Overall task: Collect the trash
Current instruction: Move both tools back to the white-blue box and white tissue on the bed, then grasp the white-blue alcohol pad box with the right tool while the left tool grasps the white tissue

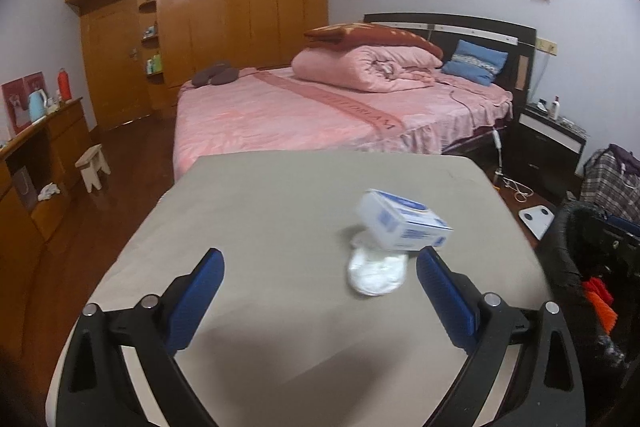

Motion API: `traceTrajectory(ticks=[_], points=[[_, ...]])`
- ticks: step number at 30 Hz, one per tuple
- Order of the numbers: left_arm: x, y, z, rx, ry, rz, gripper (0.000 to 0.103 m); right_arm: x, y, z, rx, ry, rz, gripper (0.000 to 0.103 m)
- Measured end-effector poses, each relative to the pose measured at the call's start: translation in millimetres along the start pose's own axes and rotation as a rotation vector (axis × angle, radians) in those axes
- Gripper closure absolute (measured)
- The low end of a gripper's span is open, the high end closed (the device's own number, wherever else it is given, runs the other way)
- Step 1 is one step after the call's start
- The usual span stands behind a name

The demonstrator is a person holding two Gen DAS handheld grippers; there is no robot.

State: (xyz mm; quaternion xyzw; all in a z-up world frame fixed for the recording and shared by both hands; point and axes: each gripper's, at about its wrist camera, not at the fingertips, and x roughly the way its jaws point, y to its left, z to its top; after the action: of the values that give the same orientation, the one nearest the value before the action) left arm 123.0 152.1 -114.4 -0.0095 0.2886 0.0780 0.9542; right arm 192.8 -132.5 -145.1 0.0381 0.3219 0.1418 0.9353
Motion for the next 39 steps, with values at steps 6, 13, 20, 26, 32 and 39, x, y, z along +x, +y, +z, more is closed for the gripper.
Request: traceTrajectory(ticks=[6, 13, 20, 26, 32, 39], points=[[19.7, 27.4, 0.8, -0.015, 0.015, 0.033, 0.008, 33.8, 43.2, 9.3, -0.035, 0.029, 0.054, 0.005], [38.5, 56.9, 3.5, -0.045, 0.031, 0.063, 0.008, 69.7, 81.7, 18.2, -0.049, 0.057, 0.094, 0.005], [46.8, 83.5, 4.6, -0.08, 0.04, 0.09, 0.008, 100.8, 111.0, 21.0, -0.083, 0.089, 0.105, 0.005], [51.9, 89.5, 1.8, -0.098, 0.048, 0.096, 0.008, 119.1, 116.0, 17.5, -0.104, 0.125, 0.09, 0.005], [55.4, 85.0, -0.6, -0.091, 0.055, 0.082, 0.008, 115.0, 87.7, 7.8, -0.092, 0.149, 0.031, 0.005], [58.1, 72.3, -2.8, -0.083, 0.063, 0.063, 0.008, 106.5, 46.4, 2.5, -0.075, 0.158, -0.093, 0.005]])
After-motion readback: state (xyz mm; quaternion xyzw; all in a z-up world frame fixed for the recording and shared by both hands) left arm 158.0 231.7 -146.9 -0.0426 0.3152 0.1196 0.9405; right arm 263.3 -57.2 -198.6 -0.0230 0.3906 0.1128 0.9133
